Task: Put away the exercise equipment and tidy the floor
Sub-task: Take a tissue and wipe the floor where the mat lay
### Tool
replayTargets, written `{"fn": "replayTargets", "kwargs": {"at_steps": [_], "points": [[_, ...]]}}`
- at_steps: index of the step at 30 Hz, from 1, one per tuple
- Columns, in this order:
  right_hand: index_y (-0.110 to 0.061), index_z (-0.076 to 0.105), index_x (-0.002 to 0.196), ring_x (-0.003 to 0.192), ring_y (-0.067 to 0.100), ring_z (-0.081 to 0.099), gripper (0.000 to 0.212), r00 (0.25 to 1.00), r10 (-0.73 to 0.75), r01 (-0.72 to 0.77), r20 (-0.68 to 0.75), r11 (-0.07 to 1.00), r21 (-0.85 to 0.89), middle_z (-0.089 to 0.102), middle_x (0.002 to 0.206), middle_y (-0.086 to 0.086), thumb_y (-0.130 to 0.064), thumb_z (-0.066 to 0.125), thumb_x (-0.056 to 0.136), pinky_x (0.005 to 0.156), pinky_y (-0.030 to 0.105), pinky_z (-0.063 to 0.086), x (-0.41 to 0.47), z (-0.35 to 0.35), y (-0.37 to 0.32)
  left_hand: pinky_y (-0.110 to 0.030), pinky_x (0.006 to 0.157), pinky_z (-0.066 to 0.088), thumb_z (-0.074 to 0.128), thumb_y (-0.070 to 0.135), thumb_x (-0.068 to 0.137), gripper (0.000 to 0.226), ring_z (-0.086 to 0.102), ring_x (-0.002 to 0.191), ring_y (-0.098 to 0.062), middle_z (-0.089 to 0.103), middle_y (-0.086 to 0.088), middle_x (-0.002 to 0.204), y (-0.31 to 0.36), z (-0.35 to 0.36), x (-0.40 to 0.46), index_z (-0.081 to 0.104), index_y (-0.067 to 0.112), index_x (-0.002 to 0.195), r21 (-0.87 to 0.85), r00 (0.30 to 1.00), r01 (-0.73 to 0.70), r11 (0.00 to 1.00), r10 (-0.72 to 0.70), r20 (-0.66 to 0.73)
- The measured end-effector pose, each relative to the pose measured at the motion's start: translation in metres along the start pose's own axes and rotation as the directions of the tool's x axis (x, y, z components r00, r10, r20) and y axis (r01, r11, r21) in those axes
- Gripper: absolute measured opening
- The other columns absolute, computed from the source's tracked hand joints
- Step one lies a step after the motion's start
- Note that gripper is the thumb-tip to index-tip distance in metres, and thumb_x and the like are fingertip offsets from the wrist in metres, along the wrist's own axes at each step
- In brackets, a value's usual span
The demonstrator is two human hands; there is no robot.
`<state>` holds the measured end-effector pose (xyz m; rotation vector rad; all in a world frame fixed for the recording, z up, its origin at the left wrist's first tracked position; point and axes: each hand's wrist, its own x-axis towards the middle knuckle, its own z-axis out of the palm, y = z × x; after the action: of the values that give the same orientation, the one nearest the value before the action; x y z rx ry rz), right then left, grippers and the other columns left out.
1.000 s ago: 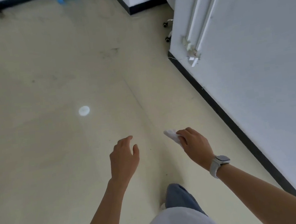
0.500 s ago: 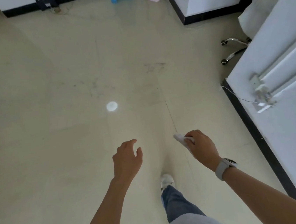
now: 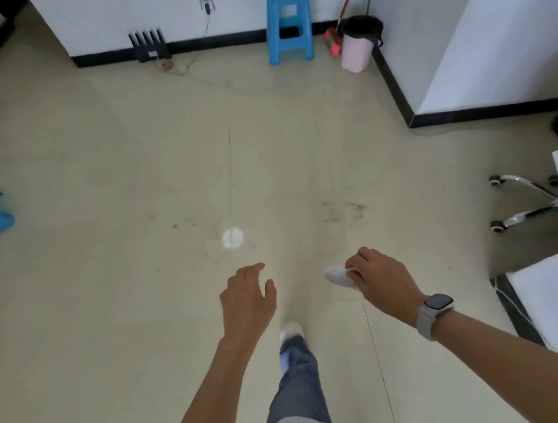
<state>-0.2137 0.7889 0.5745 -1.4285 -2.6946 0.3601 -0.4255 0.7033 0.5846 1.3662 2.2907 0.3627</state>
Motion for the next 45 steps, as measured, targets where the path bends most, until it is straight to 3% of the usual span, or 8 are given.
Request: {"fn": "replayTargets", "kwargs": {"at_steps": [4,7,10,13,19,24,39,45], "points": [[-0.014,0.059,0.069,0.055,0.023,0.058,0.029,0.993,0.039,-0.038,-0.108,0.999,0.013,0.059,0.066,0.002,-0.027,0.035,0.081,0.040,0.024,0.040,0.126,-0.026,0.013,-0.037,0.101,0.035,0.045,0.028,0.093,0.040,0.047,0.124,-0.023,0.051,-0.001,0.135,0.024,-0.034,0.128,0.047,0.020,0.133,0.036,0.998,-0.056,0.998,0.057,-0.026],[-0.015,0.059,0.071,0.058,0.023,0.060,0.028,0.991,0.101,-0.097,-0.092,0.994,0.045,0.060,0.069,0.002,-0.028,0.036,0.081,0.039,0.027,0.043,0.206,-0.044,0.028,-0.038,0.104,0.033,0.045,0.028,0.094,0.039,0.046,0.124,-0.022,0.051,0.000,0.134,0.044,-0.054,0.212,0.047,0.021,0.132,0.057,0.998,-0.065,0.996,0.066,-0.016],[-0.011,0.062,0.083,0.070,0.026,0.060,0.025,0.980,0.187,-0.178,-0.066,0.976,0.122,0.062,0.083,0.007,-0.024,0.042,0.089,0.051,0.032,0.045,0.276,-0.047,0.057,-0.036,0.104,0.031,0.042,0.029,0.095,0.039,0.045,0.125,-0.019,0.050,0.002,0.135,0.065,-0.058,0.292,0.045,0.023,0.133,0.100,0.995,-0.097,0.990,0.094,0.033],[-0.010,0.061,0.096,0.082,0.025,0.059,0.020,0.967,0.252,-0.244,-0.039,0.958,0.154,0.060,0.097,0.007,-0.021,0.045,0.094,0.062,0.027,0.039,0.356,-0.041,0.096,-0.036,0.104,0.032,0.042,0.030,0.095,0.040,0.046,0.124,-0.019,0.050,0.001,0.136,0.085,-0.054,0.383,0.045,0.022,0.134,0.134,0.993,-0.112,0.985,0.105,0.059],[-0.009,0.060,0.096,0.087,0.024,0.057,0.020,0.960,0.279,-0.266,-0.028,0.938,0.223,0.059,0.101,0.008,-0.021,0.044,0.094,0.064,0.025,0.038,0.550,-0.049,0.183,-0.037,0.105,0.030,0.041,0.031,0.095,0.040,0.044,0.126,-0.020,0.047,0.001,0.138,0.157,-0.065,0.586,0.044,0.023,0.134,0.179,0.985,-0.115,0.977,0.089,0.147],[-0.009,0.060,0.098,0.094,0.028,0.057,0.019,0.956,0.293,-0.278,-0.031,0.932,0.233,0.058,0.103,0.008,-0.020,0.046,0.093,0.067,0.033,0.043,0.708,-0.095,0.232,-0.037,0.105,0.029,0.042,0.029,0.095,0.039,0.043,0.127,-0.020,0.048,0.001,0.137,0.232,-0.109,0.747,0.045,0.021,0.133,0.162,0.985,-0.162,0.973,0.149,0.092],[-0.010,0.059,0.101,0.093,0.028,0.057,0.019,0.923,0.381,-0.382,0.051,0.893,0.238,0.057,0.106,0.009,-0.019,0.045,0.093,0.070,0.030,0.040,1.170,-0.145,0.364,-0.036,0.105,0.029,0.040,0.028,0.095,0.039,0.044,0.125,-0.020,0.046,0.000,0.138,0.326,-0.174,1.220,0.043,0.021,0.134,0.088,0.985,-0.118,0.989,0.106,0.134],[-0.006,0.061,0.097,0.083,0.025,0.056,0.017,0.901,0.433,-0.417,0.035,0.839,0.351,0.058,0.098,0.011,-0.018,0.048,0.092,0.072,0.032,0.043,1.325,-0.183,0.411,-0.038,0.104,0.030,0.042,0.028,0.094,0.039,0.044,0.124,-0.021,0.048,0.000,0.136,0.377,-0.206,1.384,0.045,0.021,0.132,0.100,0.978,-0.157,0.983,0.141,0.151]]}}
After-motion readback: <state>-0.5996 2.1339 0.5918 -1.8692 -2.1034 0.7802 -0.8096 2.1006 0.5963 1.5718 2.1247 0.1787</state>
